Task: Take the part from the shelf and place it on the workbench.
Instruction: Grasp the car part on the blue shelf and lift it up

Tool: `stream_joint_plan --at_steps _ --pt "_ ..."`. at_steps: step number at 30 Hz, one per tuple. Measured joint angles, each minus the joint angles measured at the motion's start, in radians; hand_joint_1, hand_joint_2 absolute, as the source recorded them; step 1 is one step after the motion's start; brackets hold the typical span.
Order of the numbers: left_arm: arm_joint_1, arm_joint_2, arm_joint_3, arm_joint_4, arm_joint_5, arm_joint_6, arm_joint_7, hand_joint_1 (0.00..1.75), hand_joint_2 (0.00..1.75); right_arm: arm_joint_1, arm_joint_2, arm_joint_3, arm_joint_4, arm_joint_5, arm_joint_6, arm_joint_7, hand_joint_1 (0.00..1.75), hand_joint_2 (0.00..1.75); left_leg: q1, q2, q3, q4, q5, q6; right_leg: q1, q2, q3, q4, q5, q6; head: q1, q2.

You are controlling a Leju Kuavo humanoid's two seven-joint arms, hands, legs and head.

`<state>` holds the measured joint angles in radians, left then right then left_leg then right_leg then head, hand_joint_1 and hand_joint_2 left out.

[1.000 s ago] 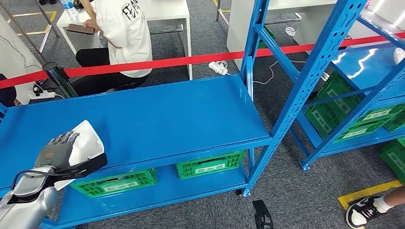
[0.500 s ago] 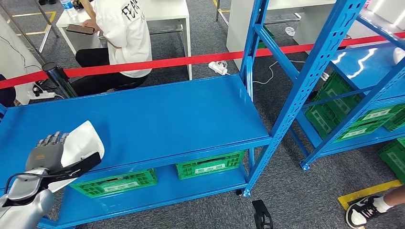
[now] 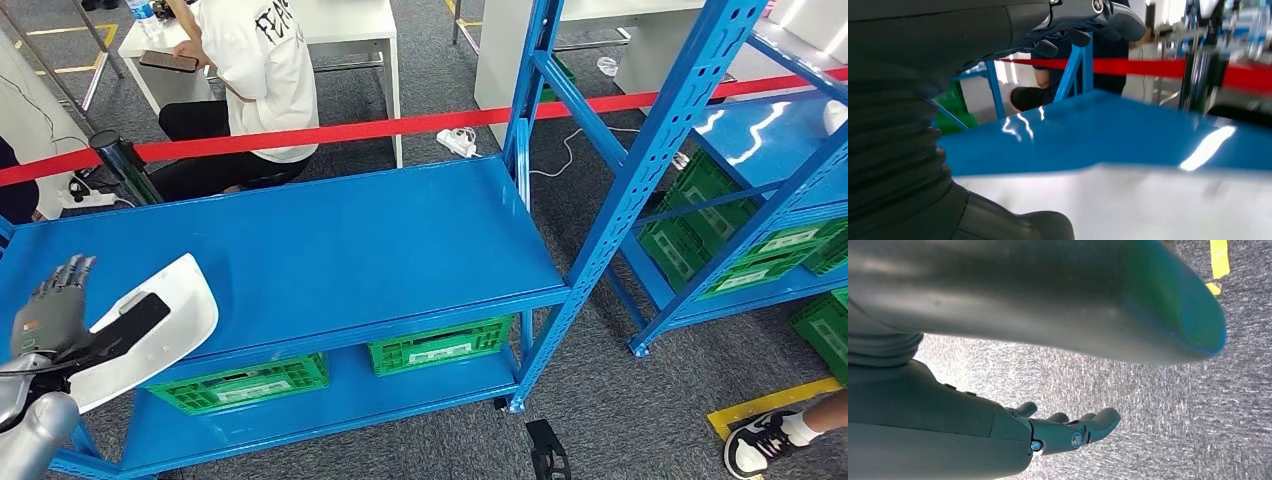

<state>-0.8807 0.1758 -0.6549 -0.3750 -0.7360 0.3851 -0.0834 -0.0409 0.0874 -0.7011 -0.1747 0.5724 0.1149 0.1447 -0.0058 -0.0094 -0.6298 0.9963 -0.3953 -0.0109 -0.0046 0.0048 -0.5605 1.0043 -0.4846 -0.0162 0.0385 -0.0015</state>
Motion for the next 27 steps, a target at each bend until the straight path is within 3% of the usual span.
stream_joint_plan --at_steps 6,17,23,27 --pt "-0.007 0.000 0.076 -0.033 0.022 0.020 -0.015 0.00 1.75 0.001 0.002 0.000 0.000 0.003 -0.002 0.000 0.00 0.00 0.000 0.000 0.000 0.000 0.000 0.000 0.000 0.000 0.000 0.000 0.000 0.000 0.000 0.000" --pt "-0.012 0.001 0.104 -0.045 0.011 0.003 0.010 0.00 1.75 0.001 0.003 0.000 0.000 0.012 -0.001 0.001 0.00 0.00 0.000 0.000 0.000 0.000 0.000 0.000 0.000 0.000 0.000 0.000 0.000 0.000 0.000 0.000" --pt "-0.053 0.003 0.104 -0.021 0.001 -0.097 0.053 0.00 1.75 0.000 0.004 0.000 0.000 0.022 -0.002 0.001 0.00 0.00 0.000 0.000 0.000 0.000 0.000 0.000 0.000 0.000 0.000 0.000 0.000 0.000 0.000 0.000" --pt "-0.098 -0.005 0.104 0.004 -0.003 -0.252 0.066 0.00 1.75 0.000 0.005 0.000 0.000 0.024 0.003 0.004 0.00 0.00 0.000 0.000 0.000 0.000 0.000 0.000 0.000 0.000 0.000 0.000 0.000 0.000 0.000 0.000"
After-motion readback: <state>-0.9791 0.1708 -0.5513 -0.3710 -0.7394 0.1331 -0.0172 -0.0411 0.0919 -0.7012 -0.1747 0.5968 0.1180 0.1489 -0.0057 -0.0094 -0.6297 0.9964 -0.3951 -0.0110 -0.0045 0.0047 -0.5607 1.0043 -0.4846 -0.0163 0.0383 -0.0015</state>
